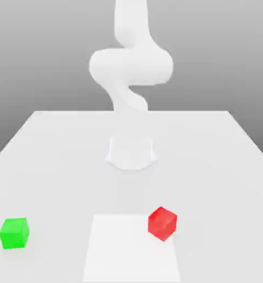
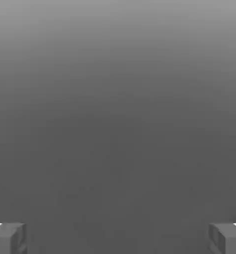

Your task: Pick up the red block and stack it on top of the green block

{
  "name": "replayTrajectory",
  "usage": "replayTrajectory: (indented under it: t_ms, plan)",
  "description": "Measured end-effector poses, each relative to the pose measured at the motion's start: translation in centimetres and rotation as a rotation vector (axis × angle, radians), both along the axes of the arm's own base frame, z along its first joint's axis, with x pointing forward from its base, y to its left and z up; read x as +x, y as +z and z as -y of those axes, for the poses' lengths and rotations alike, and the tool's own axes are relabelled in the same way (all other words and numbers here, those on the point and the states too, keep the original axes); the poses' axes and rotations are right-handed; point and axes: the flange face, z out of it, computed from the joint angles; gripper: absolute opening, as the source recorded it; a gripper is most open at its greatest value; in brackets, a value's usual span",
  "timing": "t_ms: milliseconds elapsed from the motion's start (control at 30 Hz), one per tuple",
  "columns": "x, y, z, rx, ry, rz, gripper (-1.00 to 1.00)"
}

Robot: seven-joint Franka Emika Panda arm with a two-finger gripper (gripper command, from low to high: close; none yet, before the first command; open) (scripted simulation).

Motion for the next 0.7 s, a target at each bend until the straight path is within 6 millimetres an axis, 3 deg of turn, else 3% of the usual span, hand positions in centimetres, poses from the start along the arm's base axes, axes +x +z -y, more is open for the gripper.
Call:
replayTrajectory:
  t_ms: [167, 333, 533, 700]
  plan:
    - [4.8, -11.9, -2.5, 0.038, -0.144, -0.170, 0.00]
    - [6.0, -23.6, -3.5, 0.091, -0.287, -0.330, 0.00]
    - [3.6, -36.1, -4.3, 0.176, -0.460, -0.514, 0.00]
    - [-0.8, -44.0, -5.7, 0.257, -0.593, -0.657, 0.00]
